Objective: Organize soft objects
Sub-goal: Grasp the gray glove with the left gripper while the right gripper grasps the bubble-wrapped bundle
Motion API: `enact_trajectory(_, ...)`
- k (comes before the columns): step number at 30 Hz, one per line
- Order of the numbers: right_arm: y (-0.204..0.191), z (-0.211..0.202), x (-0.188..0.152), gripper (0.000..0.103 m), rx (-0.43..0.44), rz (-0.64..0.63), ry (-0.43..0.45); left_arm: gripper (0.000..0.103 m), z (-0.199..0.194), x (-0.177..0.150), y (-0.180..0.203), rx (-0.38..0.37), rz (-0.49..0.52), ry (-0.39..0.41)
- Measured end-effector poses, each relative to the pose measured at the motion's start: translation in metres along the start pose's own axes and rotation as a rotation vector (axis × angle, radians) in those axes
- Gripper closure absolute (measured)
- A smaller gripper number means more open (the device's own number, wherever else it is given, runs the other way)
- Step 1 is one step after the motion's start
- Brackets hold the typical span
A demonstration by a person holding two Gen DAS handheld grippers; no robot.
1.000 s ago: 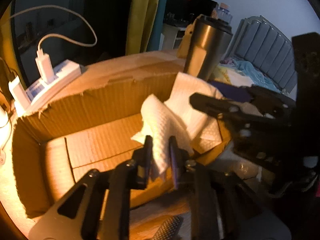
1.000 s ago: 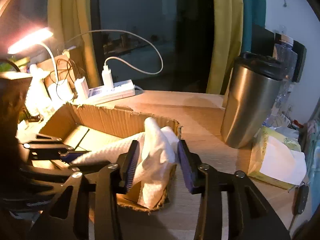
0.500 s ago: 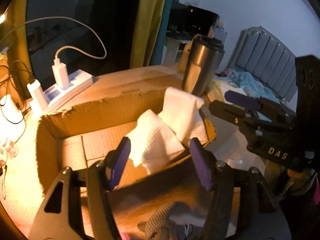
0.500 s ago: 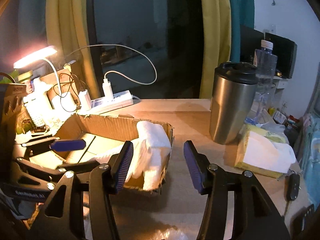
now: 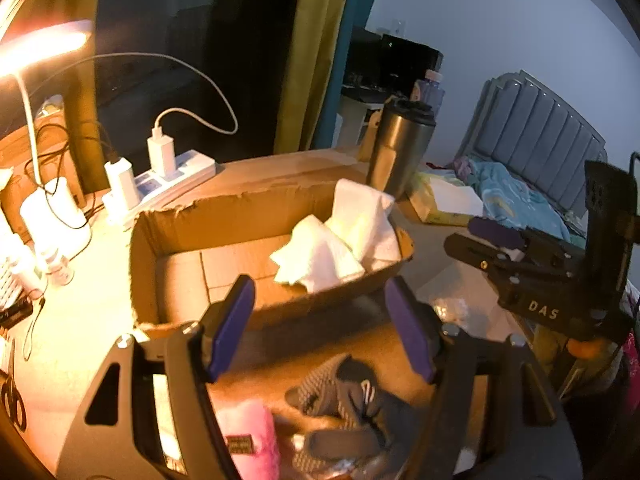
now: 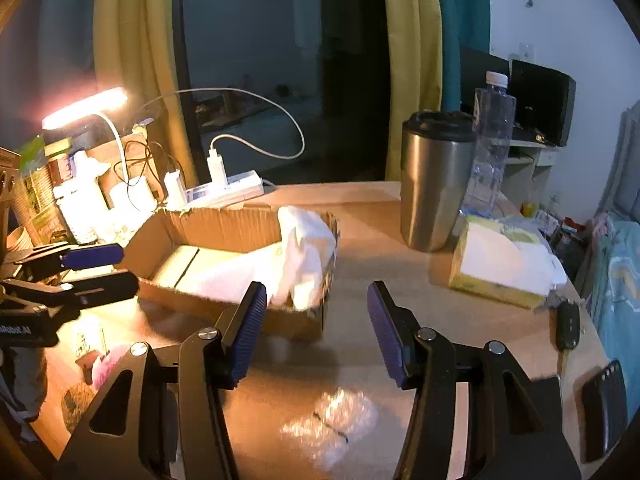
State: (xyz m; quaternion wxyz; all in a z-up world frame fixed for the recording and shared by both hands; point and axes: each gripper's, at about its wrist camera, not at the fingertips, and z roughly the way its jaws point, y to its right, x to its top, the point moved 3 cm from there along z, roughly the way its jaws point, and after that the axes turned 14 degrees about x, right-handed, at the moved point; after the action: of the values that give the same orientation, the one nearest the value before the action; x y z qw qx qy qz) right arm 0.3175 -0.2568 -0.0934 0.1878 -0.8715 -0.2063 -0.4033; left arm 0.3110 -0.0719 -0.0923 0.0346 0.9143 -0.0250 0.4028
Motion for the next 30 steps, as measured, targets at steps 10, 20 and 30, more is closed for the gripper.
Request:
enact_trajectory(10, 0.004, -0.008, -0.034, 0.047, -0.01, 0.036, -0.041, 0.033, -0.014, -0.029, 0.005, 0.004, -0.011, -0.019)
enact_trajectory(20, 0.009, -0.004, -0.066, 0.047, 0.007, 0.068, -0.088, 0.021, 0.002, -0.059, 0.03, -0.001, 0.016, -0.104)
enact_trajectory(30, 0.016, 0.005, -0.079, 0.047, 0.038, 0.092, -0.122, 0.021, 0.027, -0.08, 0.044, 0.05, 0.042, -0.202)
